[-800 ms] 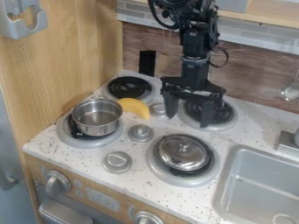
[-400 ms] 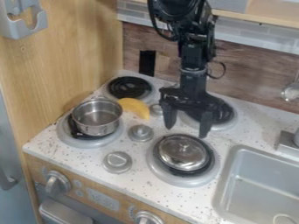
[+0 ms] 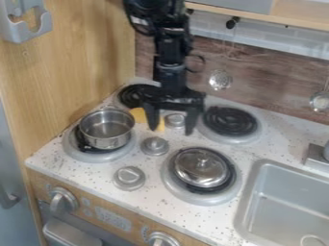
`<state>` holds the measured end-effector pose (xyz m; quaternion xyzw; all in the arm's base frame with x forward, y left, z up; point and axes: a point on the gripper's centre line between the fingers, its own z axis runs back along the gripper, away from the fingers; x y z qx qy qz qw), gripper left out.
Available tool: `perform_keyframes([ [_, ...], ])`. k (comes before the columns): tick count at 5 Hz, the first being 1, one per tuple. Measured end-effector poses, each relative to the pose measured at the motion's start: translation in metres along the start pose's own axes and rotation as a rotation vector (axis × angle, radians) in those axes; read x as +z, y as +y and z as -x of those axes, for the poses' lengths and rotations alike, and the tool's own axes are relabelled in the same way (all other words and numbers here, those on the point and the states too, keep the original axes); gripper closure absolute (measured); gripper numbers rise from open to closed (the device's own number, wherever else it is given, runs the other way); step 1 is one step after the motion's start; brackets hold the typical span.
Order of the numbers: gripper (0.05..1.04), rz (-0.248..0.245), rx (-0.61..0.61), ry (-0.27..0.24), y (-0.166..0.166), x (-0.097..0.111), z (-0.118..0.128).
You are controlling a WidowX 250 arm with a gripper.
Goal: Move the silver pot to the upper right burner
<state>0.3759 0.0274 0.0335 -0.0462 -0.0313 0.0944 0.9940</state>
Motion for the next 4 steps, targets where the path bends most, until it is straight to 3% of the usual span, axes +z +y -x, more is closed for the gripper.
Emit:
perform_keyframes([
  [1,0.085,-0.020,0.079,-0.069,0.027,0.003,-0.012],
  [3,0.085,-0.097,0.145,-0.172,0.047,0.003,-0.034],
  [4,0.085,-0.137,0.175,-0.139,0.055,-0.016,-0.041],
])
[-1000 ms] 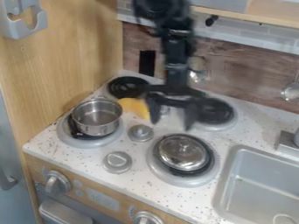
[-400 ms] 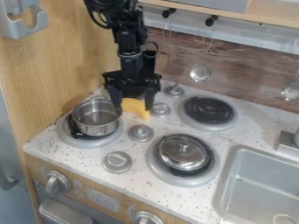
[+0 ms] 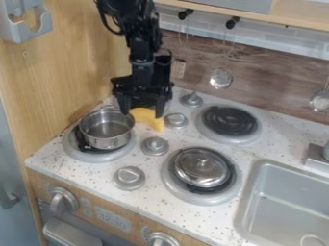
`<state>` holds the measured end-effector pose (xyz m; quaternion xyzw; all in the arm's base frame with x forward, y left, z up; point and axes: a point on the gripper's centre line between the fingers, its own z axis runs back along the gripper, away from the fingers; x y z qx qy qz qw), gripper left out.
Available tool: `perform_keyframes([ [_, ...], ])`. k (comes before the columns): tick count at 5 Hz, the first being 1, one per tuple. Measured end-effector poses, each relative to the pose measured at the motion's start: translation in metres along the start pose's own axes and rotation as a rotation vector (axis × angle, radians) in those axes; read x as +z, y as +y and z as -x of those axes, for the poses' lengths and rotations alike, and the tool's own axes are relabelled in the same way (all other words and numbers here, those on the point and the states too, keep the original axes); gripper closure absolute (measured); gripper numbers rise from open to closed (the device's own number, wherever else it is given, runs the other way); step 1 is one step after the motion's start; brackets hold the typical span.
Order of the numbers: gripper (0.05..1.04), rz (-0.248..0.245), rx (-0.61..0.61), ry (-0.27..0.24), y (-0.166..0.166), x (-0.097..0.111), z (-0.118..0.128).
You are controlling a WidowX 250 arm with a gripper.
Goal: Move the silver pot to the upper right burner
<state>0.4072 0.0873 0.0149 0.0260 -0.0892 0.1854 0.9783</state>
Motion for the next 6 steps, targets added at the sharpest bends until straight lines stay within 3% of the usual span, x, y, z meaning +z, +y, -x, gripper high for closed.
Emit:
perform_keyframes([
  [2,0.085,-0.061,0.026,0.084,0.005,-0.027,-0.003],
  [3,0.138,-0.077,0.023,0.143,0.005,-0.038,-0.002],
  [5,0.745,-0.093,0.013,0.185,0.006,-0.043,0.001],
  [6,0.948,-0.089,-0.014,0.174,0.000,-0.044,0.001],
])
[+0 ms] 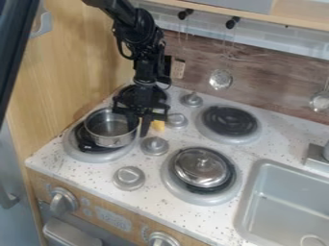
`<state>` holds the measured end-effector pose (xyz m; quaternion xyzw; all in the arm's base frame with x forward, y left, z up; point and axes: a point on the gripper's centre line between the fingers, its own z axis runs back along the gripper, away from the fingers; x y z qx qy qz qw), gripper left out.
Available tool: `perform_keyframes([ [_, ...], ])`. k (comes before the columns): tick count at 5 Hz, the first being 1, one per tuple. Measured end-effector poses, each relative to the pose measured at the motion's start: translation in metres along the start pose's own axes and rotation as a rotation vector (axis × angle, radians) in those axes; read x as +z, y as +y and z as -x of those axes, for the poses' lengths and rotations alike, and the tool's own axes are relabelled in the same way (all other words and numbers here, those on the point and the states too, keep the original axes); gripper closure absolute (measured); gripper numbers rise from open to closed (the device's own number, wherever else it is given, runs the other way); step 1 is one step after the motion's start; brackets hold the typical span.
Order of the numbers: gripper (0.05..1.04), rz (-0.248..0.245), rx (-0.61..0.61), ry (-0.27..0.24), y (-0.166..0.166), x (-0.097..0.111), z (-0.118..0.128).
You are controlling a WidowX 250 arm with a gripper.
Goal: Move the silver pot to the upper right burner
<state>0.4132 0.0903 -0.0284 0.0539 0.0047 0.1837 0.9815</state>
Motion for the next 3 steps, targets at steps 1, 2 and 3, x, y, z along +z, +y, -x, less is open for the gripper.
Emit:
perform_keyframes([
  [1,1.017,0.006,-0.103,-0.037,-0.016,0.010,0.013],
  [2,1.025,0.049,-0.263,-0.098,-0.056,0.031,0.025],
  [3,1.025,0.072,-0.398,-0.137,-0.089,0.041,0.036],
])
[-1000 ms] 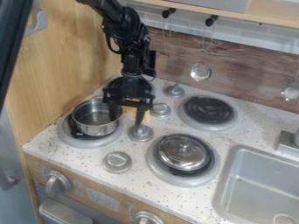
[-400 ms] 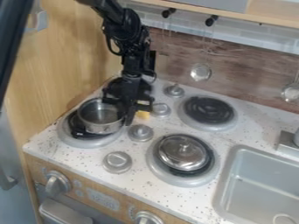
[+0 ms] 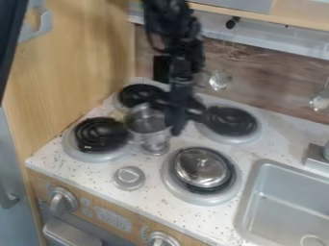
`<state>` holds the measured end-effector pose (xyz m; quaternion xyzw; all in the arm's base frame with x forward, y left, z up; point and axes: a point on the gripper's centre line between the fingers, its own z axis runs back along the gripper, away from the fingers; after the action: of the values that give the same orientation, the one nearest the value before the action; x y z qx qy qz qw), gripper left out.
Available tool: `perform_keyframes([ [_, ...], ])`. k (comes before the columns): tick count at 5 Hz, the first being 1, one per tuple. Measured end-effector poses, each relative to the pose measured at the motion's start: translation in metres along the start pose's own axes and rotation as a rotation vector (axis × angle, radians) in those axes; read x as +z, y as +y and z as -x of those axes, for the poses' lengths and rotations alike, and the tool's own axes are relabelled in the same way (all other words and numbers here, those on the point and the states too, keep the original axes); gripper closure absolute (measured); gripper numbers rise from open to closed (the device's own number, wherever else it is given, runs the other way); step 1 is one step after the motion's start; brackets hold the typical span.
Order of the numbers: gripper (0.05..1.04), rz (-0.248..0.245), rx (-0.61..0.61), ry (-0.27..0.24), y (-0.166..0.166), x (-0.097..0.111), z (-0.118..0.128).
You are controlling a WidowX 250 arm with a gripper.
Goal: Move the silver pot to the upper right burner
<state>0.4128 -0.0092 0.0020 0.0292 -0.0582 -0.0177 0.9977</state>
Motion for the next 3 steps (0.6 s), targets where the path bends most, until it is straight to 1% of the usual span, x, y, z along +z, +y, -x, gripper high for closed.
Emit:
perform_keyframes([
  [1,1.025,0.034,-0.066,-0.021,-0.016,0.002,-0.004],
  [2,1.026,0.046,-0.135,-0.108,-0.039,0.017,-0.028],
  [3,1.028,0.054,-0.200,-0.115,-0.063,0.005,-0.032],
])
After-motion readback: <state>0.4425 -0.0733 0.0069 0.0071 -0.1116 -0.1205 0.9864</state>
